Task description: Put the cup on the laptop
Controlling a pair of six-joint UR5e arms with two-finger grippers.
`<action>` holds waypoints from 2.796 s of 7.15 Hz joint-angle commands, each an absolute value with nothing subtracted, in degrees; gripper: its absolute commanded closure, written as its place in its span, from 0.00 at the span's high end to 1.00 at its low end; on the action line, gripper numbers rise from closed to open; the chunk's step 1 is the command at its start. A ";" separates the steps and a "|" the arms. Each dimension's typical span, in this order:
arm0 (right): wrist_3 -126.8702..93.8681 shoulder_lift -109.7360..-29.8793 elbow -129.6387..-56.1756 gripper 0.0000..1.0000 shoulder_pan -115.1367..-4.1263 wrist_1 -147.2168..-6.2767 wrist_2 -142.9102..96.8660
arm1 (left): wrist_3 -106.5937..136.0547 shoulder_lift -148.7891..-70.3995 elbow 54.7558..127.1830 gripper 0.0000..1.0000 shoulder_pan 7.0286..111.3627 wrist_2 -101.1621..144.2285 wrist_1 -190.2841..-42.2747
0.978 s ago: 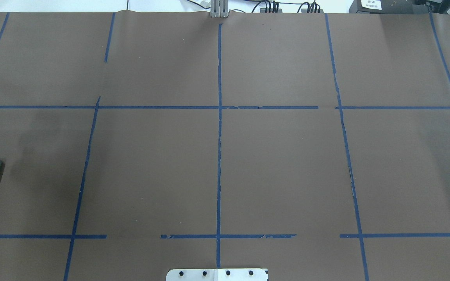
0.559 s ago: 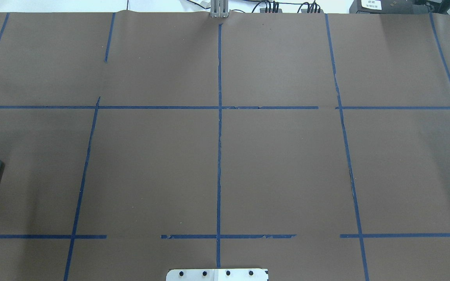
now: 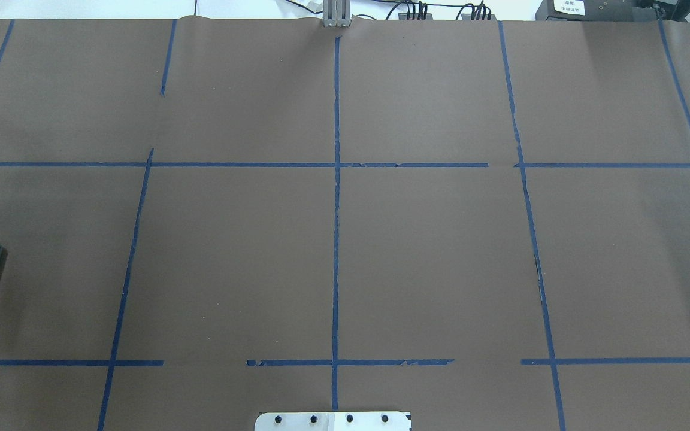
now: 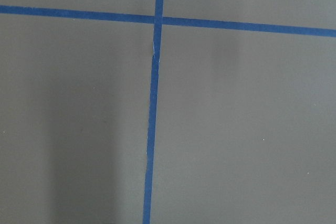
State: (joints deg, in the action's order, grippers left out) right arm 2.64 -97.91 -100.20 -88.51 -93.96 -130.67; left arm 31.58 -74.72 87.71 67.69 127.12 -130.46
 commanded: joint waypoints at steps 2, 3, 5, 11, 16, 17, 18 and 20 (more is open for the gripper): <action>2.64 -97.91 -100.20 1.00 -88.51 -93.96 -130.69 | 31.64 -74.79 87.36 0.00 67.59 127.18 -130.52; 2.64 -97.91 -100.20 1.00 -88.51 -94.04 -130.69 | 31.64 -74.88 87.28 0.00 67.59 127.18 -130.52; 2.64 -97.91 -100.20 1.00 -88.51 -94.04 -130.69 | 31.82 -74.88 87.36 0.00 67.59 127.26 -130.52; 2.64 -97.91 -100.20 1.00 -88.51 -94.04 -130.69 | 31.55 -74.88 87.36 1.00 67.59 127.35 -130.61; 2.64 -97.91 -100.20 1.00 -88.51 -94.04 -130.69 | 14.33 -74.08 96.92 1.00 81.33 133.95 -118.57; 2.64 -97.91 -100.20 1.00 -88.51 -94.04 -130.69 | 3.28 -76.09 100.77 1.00 87.30 133.68 -104.82; 2.64 -97.91 -100.20 1.00 -88.51 -94.04 -130.69 | -4.93 -82.55 103.33 1.00 93.63 133.25 -90.15; 2.64 -97.91 -100.20 1.00 -88.51 -94.04 -130.69 | -8.09 -87.19 103.80 1.00 96.68 133.07 -82.97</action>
State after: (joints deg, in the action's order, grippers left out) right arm 2.64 -97.91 -100.19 -88.51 -94.01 -130.66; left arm -5.64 -85.07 103.19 94.67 133.22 -87.66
